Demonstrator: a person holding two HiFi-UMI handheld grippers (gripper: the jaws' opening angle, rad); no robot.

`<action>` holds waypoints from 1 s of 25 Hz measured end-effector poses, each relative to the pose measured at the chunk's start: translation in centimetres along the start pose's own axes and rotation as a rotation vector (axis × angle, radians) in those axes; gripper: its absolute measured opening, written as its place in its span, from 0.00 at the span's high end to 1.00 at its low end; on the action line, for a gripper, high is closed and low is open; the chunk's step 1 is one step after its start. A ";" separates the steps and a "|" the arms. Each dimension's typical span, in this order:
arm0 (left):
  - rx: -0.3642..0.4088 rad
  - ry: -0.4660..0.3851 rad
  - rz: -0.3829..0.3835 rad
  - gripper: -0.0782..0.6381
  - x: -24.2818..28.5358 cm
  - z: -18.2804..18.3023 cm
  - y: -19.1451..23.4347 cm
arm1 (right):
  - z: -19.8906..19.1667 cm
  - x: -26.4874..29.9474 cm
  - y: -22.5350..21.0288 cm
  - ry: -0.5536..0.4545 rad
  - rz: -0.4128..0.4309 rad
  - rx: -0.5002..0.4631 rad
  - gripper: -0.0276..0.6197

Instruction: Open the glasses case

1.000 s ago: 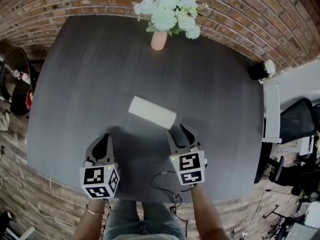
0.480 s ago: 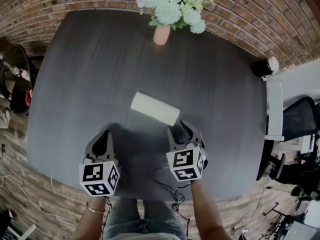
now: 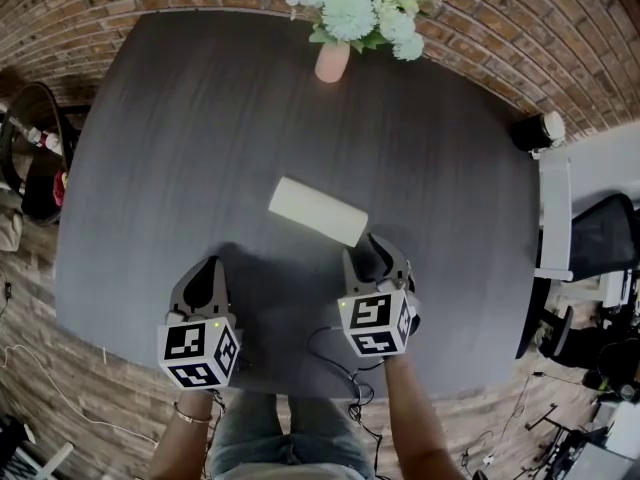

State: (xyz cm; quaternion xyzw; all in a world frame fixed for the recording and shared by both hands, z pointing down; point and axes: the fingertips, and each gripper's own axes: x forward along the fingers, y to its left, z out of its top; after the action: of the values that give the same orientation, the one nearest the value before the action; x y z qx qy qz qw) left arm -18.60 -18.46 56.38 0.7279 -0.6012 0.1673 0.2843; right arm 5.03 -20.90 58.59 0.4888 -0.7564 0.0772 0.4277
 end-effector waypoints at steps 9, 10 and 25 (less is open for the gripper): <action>-0.008 0.000 0.003 0.90 -0.1 -0.1 0.1 | 0.1 -0.1 0.0 -0.018 -0.008 -0.001 0.71; -0.009 0.000 0.002 0.90 -0.2 -0.2 0.1 | 0.2 -0.2 0.0 -0.021 -0.008 -0.001 0.71; -0.014 -0.019 0.016 0.90 -1.2 1.4 0.2 | 3.5 -1.2 -3.7 -0.113 -0.070 0.051 0.71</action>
State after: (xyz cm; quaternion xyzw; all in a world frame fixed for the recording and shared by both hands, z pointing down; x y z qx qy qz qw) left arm -19.23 -18.38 54.64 0.7226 -0.6109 0.1585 0.2821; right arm 6.20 -23.83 54.42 0.5293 -0.7596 0.0537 0.3741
